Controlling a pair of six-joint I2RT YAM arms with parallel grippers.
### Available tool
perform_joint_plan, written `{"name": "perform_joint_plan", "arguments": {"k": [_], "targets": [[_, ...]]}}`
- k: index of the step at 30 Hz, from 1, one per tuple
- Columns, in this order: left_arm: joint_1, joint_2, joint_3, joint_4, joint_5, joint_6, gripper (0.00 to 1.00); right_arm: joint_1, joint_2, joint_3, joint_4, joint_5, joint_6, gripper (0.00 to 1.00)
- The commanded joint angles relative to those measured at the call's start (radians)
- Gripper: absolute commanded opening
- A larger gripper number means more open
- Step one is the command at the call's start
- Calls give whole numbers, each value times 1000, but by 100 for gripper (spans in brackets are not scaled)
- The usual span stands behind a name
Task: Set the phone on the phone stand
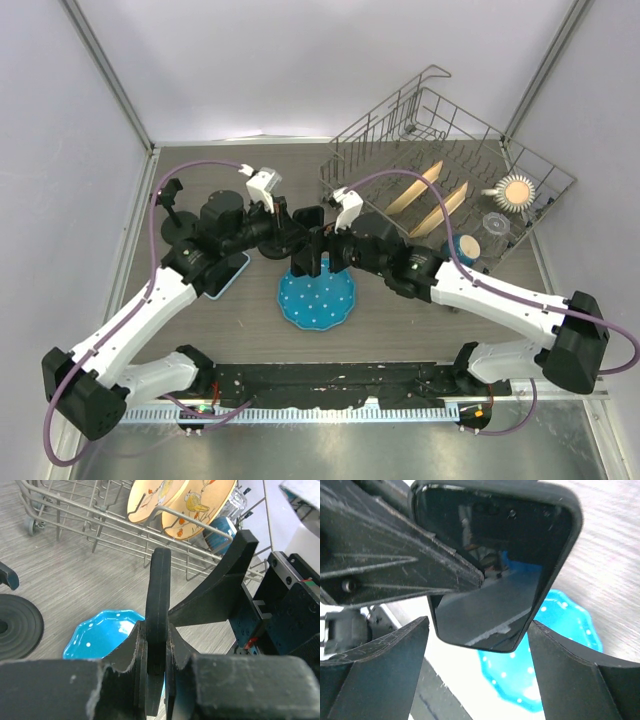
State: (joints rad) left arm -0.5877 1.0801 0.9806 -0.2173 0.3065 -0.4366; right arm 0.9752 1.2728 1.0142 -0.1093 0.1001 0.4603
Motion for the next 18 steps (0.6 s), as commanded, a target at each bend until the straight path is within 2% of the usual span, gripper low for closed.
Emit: {"name": "perform_joint_plan", "arguments": {"k": [1, 4, 9, 15, 18], "targets": [[-1, -86, -8, 116, 42, 35, 0, -9, -58, -16, -4, -279, -52, 85], [-1, -97, -3, 130, 104, 27, 0, -7, -85, -35, -17, -330, -74, 85], [-1, -129, -33, 212, 216, -1, 0, -26, -144, -86, 0, -301, -60, 85], [-1, -164, -77, 376, 373, -85, 0, -41, -220, -206, 230, -399, -17, 83], [-1, -164, -91, 427, 428, -114, 0, -43, -254, -284, 391, -433, 9, 77]]}}
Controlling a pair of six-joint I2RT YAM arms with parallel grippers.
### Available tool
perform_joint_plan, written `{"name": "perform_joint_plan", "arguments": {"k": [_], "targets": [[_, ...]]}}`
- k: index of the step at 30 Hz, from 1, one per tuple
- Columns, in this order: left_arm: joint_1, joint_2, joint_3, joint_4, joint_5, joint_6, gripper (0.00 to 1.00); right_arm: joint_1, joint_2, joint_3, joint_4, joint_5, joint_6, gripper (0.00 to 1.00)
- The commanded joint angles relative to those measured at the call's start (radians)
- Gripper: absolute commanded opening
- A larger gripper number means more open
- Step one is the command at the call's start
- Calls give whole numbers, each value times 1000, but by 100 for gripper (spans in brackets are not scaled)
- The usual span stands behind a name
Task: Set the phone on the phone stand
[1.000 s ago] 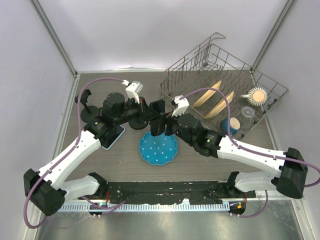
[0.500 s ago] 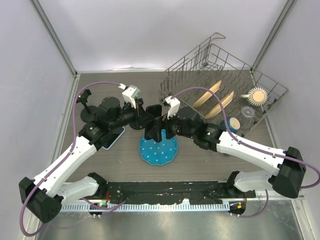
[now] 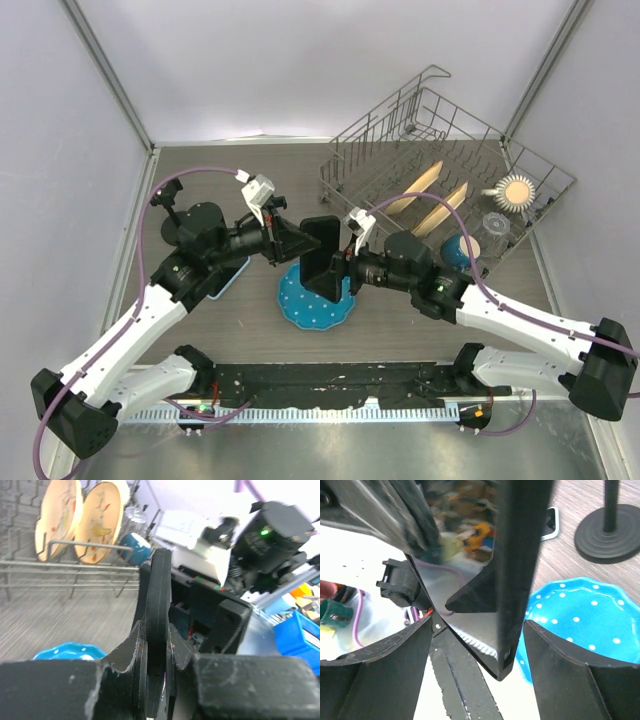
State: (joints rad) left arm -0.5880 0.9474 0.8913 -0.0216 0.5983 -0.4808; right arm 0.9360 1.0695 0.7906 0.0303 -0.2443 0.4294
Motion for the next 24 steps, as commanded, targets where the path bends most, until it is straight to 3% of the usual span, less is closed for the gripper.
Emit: {"name": "perform_joint_plan", "arguments": {"k": [1, 8, 18, 22, 23, 24], "targets": [[-1, -32, -5, 242, 146, -76, 0, -2, -60, -97, 328, -93, 52, 72], [-1, -7, -20, 356, 247, -156, 0, -6, -118, -189, 531, -135, 124, 43], [-9, 33, -23, 422, 333, -208, 0, -26, -157, -191, 542, -136, 120, 47], [-9, 36, -20, 420, 333, -211, 0, -29, -131, -172, 534, -173, 120, 25], [-10, 36, -17, 411, 333, -211, 0, -31, -131, -171, 534, -176, 120, 17], [-10, 39, -12, 402, 331, -209, 0, -31, -131, -166, 524, -181, 115, 1]]}}
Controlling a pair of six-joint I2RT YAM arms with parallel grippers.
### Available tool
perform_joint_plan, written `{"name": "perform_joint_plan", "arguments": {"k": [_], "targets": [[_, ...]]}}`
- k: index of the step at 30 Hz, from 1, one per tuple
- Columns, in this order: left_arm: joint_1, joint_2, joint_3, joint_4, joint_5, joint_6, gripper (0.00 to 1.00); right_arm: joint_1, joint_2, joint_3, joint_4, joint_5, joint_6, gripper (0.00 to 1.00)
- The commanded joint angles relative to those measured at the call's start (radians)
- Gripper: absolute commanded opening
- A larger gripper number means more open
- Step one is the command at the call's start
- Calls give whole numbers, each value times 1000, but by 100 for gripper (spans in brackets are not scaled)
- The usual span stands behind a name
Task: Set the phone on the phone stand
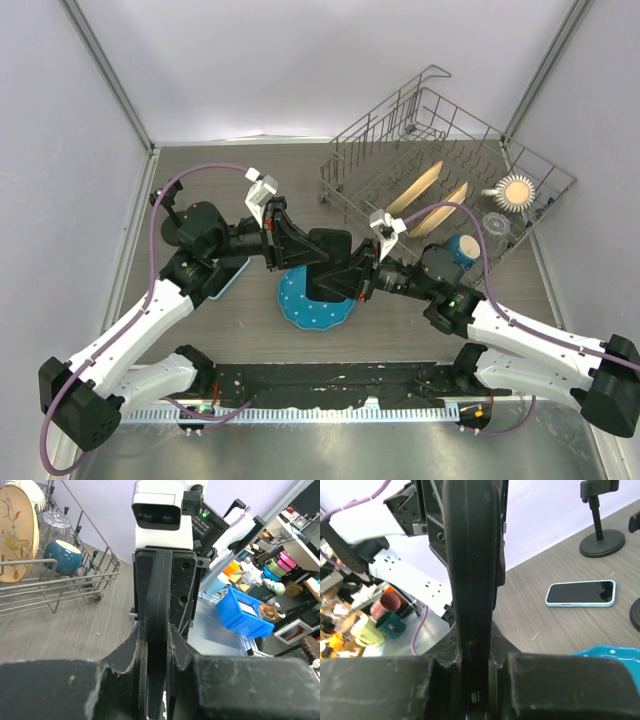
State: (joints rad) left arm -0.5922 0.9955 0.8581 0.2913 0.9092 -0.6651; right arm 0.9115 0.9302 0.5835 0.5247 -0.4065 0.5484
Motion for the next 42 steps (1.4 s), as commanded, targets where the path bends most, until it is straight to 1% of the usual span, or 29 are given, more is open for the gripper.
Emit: {"name": "perform_joint_plan", "arguments": {"k": [1, 2, 3, 5, 6, 8, 10, 11, 13, 14, 16, 17, 19, 20, 22, 24, 25, 26, 28, 30, 32, 34, 36, 39, 42], "targets": [[-6, -8, 27, 69, 13, -16, 0, -8, 7, 44, 17, -17, -10, 0], [-8, -6, 51, 2, -7, 16, 10, -8, 4, 44, 9, -17, -21, 0], [-6, -1, 64, -38, -18, 39, 27, -14, -1, 45, -9, -25, -28, 0], [-6, 6, 82, -105, -50, 70, 63, -17, -17, 49, -25, -37, -42, 0], [-6, 8, 84, -110, -50, 71, 67, -17, -21, 58, -57, -40, -47, 1], [-8, 14, 85, -107, -44, 64, 69, -17, -33, 64, -78, -54, -59, 0], [-9, 20, 87, -106, -40, 59, 69, -17, -36, 72, -107, -66, -65, 0], [-11, 20, 88, -104, -35, 53, 64, -17, -37, 75, -117, -68, -73, 0], [-15, 26, 90, -106, -29, 52, 60, -17, -42, 76, -124, -69, -73, 1], [-21, 34, 93, -109, -24, 53, 56, -17, -42, 76, -123, -77, -71, 1], [-29, 40, 98, -115, -3, 56, 50, -17, -37, 82, -120, -83, -70, 0], [-37, 51, 104, -118, 6, 56, 45, -17, -34, 84, -120, -84, -70, 1], [-44, 60, 110, -130, 29, 62, 38, -17, -30, 88, -120, -86, -74, 0], [-52, 61, 114, -132, 37, 64, 31, -17, -28, 90, -120, -86, -76, 0], [-57, 65, 114, -133, 49, 68, 26, -17, -16, 98, -118, -89, -76, 0], [-61, 61, 116, -133, 54, 68, 26, -17, -10, 105, -121, -98, -77, 1], [-63, 61, 116, -133, 59, 70, 29, -17, -8, 108, -123, -100, -77, 0], [-66, 60, 116, -132, 68, 71, 35, -17, -7, 108, -126, -100, -82, 0], [-70, 55, 114, -130, 77, 73, 39, -17, -5, 111, -130, -101, -85, 1], [-78, 54, 114, -130, 89, 75, 40, -17, -7, 113, -135, -104, -85, 0], [-86, 54, 116, -130, 99, 78, 38, -16, -4, 119, -143, -106, -88, 1], [-86, 45, 117, -136, 97, 84, 31, -17, -4, 121, -150, -106, -91, 0], [-87, 37, 119, -144, 92, 94, 29, -17, -4, 121, -152, -107, -91, 0], [-87, 29, 117, -146, 91, 98, 28, -19, 4, 125, -161, -117, -90, 1], [-87, 26, 121, -144, 94, 99, 23, -17, 4, 125, -170, -120, -90, 0]]}}
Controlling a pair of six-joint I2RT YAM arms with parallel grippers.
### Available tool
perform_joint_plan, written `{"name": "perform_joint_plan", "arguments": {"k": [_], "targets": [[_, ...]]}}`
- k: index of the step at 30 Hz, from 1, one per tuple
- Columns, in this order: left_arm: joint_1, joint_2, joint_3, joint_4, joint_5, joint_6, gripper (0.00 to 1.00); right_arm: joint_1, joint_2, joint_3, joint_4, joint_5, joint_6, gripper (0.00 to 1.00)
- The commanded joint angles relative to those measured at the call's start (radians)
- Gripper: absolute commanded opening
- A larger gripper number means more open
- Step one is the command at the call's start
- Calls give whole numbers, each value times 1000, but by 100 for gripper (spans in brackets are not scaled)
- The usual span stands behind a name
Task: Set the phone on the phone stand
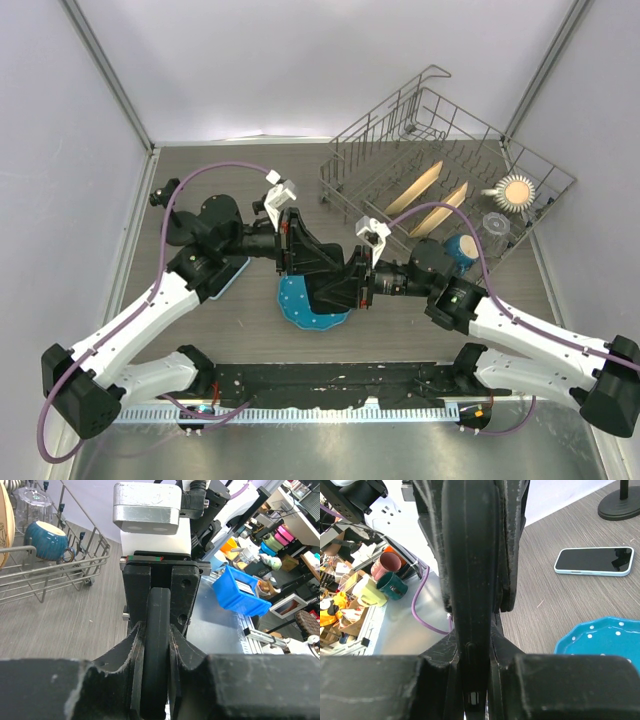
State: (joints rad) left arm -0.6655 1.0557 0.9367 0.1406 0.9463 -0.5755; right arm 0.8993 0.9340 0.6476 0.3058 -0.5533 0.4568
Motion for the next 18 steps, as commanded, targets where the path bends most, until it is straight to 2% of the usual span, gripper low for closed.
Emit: {"name": "perform_joint_plan", "arguments": {"k": [1, 3, 6, 9, 10, 11, 13, 14, 17, 18], "targets": [[-14, -37, 40, 8, 58, 11, 14, -5, 0, 60, 47, 26, 3, 1], [-16, -46, 40, 7, 57, 17, 0, -5, 2, 61, 38, 29, 2, 1], [-16, -77, 45, -51, -13, 54, 0, -5, 3, 73, -11, 84, -4, 2], [-16, -127, 63, -177, -186, 147, 0, -5, 5, 89, -86, 168, -15, 36], [-16, -143, 68, -203, -240, 190, 0, -5, 3, 92, -105, 190, -18, 52], [-16, -157, 68, -228, -374, 206, 0, -5, 3, 98, -137, 216, -17, 57], [-16, -204, 70, -285, -519, 239, 0, -5, -3, 99, -157, 286, -12, 67], [-16, -221, 71, -300, -634, 267, 0, -5, -9, 101, -186, 314, -7, 68], [-16, -284, 73, -338, -824, 288, 0, -5, -9, 116, -247, 470, 22, 71], [-14, -298, 71, -349, -950, 293, 0, -5, -4, 121, -263, 521, 37, 71]]}}
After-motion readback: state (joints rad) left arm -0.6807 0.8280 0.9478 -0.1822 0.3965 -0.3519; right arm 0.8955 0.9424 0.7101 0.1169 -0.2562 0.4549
